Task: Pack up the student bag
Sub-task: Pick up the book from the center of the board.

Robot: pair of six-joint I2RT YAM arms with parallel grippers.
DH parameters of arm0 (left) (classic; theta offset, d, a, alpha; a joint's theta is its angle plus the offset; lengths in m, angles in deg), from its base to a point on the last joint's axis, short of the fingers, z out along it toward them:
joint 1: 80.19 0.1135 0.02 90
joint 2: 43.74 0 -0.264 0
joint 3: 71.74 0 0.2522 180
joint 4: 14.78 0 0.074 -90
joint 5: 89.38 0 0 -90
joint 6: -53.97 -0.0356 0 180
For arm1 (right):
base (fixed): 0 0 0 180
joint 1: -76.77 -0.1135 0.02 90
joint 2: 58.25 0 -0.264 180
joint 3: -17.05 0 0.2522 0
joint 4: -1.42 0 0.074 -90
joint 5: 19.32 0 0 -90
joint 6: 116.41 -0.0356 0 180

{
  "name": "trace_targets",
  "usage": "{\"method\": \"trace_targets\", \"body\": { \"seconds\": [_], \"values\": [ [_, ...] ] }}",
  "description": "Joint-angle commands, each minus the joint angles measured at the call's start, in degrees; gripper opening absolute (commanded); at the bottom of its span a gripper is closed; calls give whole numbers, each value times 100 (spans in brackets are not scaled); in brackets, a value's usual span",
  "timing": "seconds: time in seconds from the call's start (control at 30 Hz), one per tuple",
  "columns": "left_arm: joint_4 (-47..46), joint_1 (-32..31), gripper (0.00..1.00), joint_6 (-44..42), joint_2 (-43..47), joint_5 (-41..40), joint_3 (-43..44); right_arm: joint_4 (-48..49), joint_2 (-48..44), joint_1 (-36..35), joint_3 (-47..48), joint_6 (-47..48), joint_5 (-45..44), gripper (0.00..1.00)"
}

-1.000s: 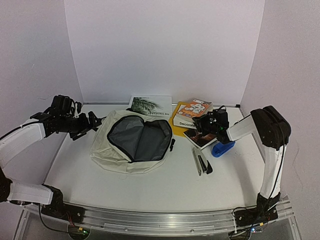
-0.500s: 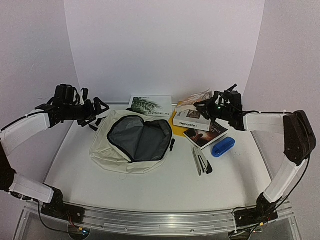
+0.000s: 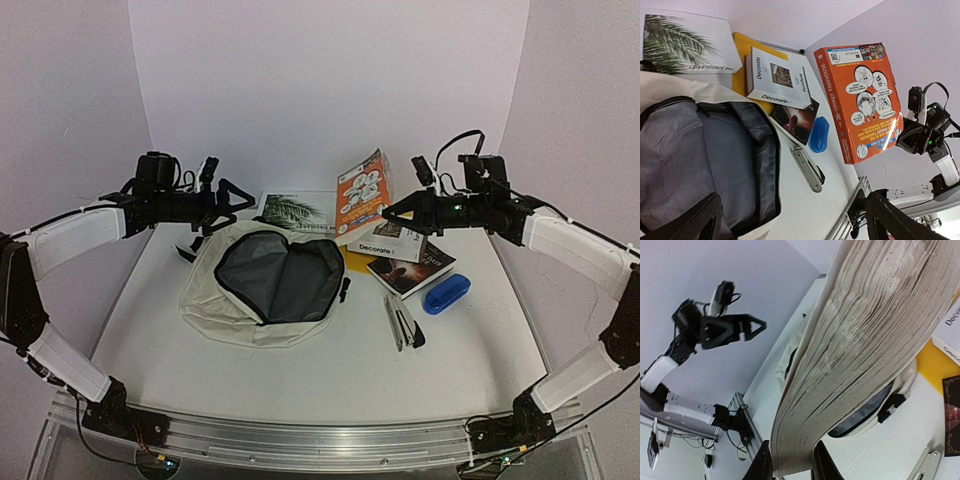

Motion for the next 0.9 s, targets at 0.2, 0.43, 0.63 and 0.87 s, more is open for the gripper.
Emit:
{"method": "trace_targets", "body": {
  "seconds": [0.2, 0.43, 0.63, 0.87],
  "values": [
    [-496, -350, 100, -289, -569, 1781, 903, -153, -600, -499, 729, 1093, 1480, 0],
    [-1207, -541, 100, 44, -768, 2324, 1099, -178, -548, -952, 858, 1147, 1669, 0],
    [-1373, -552, 100, 334, -1011, 2558, 1210, -171, -499, -1084, 825, 1228, 1877, 0],
    [-2320, -579, 96, 960, -990, 3001, 1033, -171, -315, -1130, 741, 1303, 2028, 0]
  ]
}}
